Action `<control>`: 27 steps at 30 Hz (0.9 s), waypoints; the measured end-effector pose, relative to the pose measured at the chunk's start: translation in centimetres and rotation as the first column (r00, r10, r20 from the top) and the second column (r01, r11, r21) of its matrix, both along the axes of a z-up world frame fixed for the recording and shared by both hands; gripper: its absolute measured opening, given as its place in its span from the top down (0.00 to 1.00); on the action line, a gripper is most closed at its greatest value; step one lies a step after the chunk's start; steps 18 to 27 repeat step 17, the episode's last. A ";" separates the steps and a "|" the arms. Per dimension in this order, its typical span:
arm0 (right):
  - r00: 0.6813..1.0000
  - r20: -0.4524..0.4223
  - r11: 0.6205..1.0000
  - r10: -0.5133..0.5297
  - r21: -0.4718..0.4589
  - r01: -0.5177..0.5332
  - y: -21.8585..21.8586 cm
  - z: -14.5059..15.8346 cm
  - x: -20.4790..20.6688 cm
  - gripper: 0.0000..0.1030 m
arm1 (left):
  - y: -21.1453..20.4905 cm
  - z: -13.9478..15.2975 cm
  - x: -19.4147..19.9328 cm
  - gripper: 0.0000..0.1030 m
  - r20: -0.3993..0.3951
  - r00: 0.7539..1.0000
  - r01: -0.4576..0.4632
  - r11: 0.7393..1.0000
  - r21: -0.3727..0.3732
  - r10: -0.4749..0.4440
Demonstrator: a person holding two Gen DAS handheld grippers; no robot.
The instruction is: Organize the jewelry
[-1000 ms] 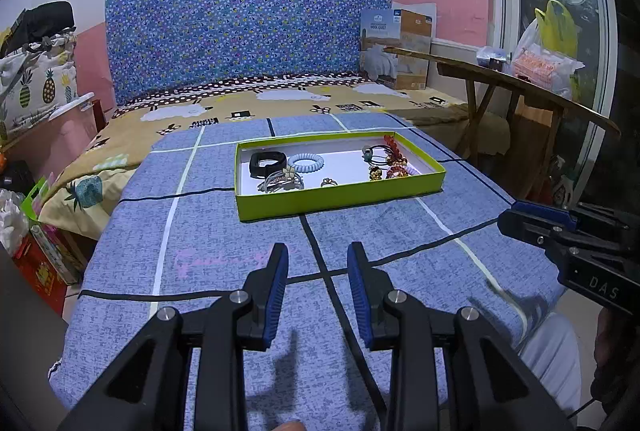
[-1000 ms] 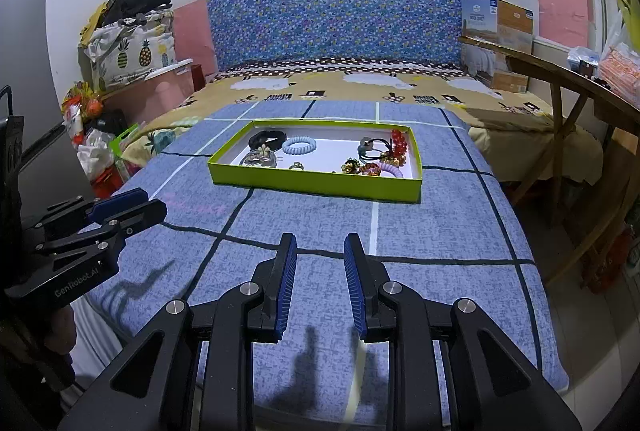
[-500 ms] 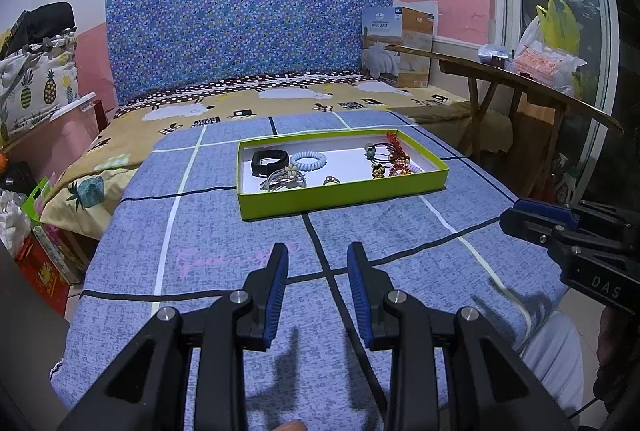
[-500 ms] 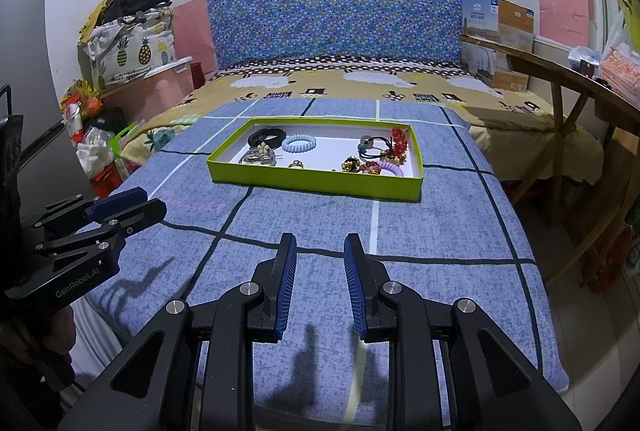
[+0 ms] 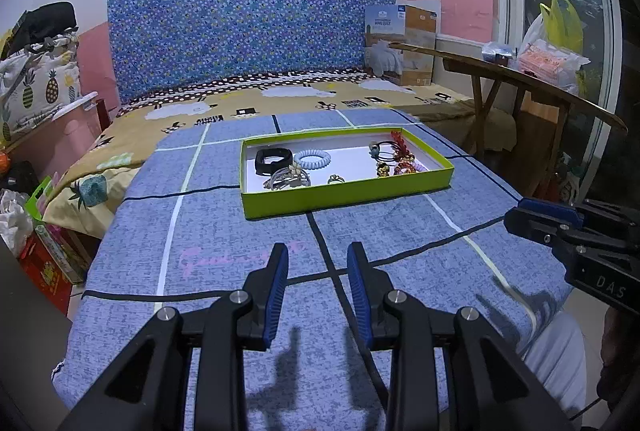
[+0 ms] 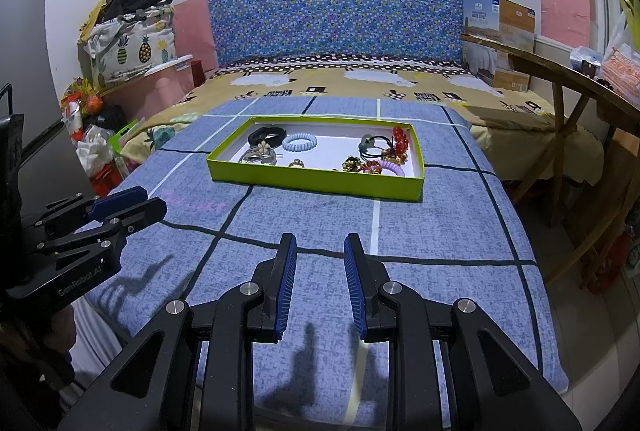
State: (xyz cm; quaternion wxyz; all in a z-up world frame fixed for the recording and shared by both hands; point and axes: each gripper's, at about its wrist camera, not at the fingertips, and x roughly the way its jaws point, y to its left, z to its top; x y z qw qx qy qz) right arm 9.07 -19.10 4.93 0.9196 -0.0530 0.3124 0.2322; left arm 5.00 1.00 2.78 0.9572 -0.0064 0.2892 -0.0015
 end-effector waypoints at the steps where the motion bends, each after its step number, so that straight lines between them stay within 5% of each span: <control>1: 1.000 0.000 1.000 0.000 0.000 0.000 0.0 -0.1 0.0 0.76 | 0.0 0.0 0.0 0.69 -0.001 1.000 -0.002 1.000 0.002 0.002; 27: 1.000 -0.003 1.000 0.000 -0.003 0.000 0.1 -0.1 0.2 0.76 | -0.4 0.0 0.3 0.69 -0.003 1.000 0.003 1.000 -0.005 -0.003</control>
